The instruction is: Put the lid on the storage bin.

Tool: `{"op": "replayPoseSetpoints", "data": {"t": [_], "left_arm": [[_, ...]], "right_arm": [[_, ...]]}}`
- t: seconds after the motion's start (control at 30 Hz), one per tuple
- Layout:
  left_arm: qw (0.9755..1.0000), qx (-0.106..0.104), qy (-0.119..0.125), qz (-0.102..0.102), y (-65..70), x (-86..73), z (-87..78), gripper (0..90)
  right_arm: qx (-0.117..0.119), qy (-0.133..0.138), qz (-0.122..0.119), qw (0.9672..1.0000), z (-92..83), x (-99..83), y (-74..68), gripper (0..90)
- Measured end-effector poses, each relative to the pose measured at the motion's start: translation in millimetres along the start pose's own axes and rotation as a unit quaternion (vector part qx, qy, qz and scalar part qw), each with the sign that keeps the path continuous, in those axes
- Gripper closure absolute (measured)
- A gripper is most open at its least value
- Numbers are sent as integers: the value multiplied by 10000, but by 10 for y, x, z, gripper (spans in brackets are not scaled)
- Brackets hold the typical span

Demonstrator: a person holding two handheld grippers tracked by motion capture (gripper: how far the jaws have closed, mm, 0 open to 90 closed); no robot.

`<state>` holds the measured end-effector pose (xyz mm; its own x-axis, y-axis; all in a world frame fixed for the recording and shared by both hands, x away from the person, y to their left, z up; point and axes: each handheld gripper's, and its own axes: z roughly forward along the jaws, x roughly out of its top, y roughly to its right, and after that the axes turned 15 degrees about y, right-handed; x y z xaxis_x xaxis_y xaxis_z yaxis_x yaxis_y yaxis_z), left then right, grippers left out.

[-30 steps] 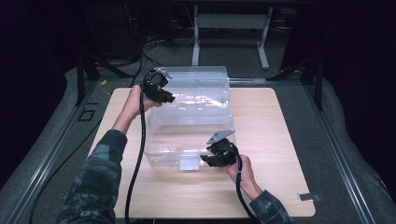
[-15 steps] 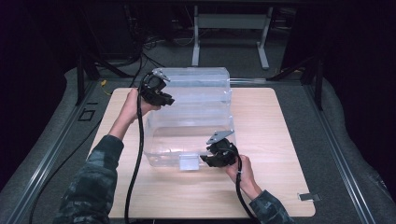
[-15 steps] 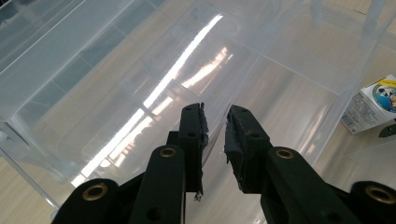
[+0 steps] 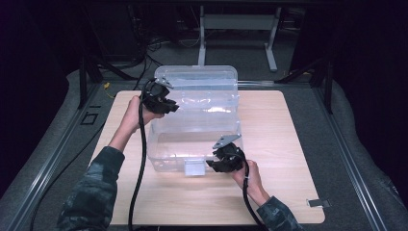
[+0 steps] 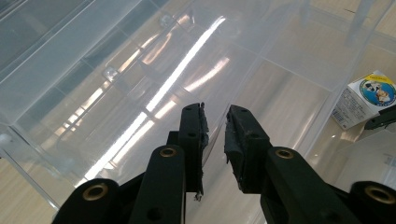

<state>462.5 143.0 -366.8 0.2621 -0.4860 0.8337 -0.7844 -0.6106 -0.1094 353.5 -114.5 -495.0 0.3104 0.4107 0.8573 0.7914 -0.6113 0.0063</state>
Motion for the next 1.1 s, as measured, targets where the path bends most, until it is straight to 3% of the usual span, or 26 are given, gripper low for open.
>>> {"op": "replayPoseSetpoints", "data": {"t": [0.53, 1.1], "left_arm": [[9997, 141, 151, 139, 170, -84, -117, 756], [9994, 163, 284, 50, 281, -168, -201, 755]], "right_arm": [[-69, -21, -52, 10000, 4, -1, -17, 553], [-55, -116, -106, 9999, 1, 7, -21, 547]]}}
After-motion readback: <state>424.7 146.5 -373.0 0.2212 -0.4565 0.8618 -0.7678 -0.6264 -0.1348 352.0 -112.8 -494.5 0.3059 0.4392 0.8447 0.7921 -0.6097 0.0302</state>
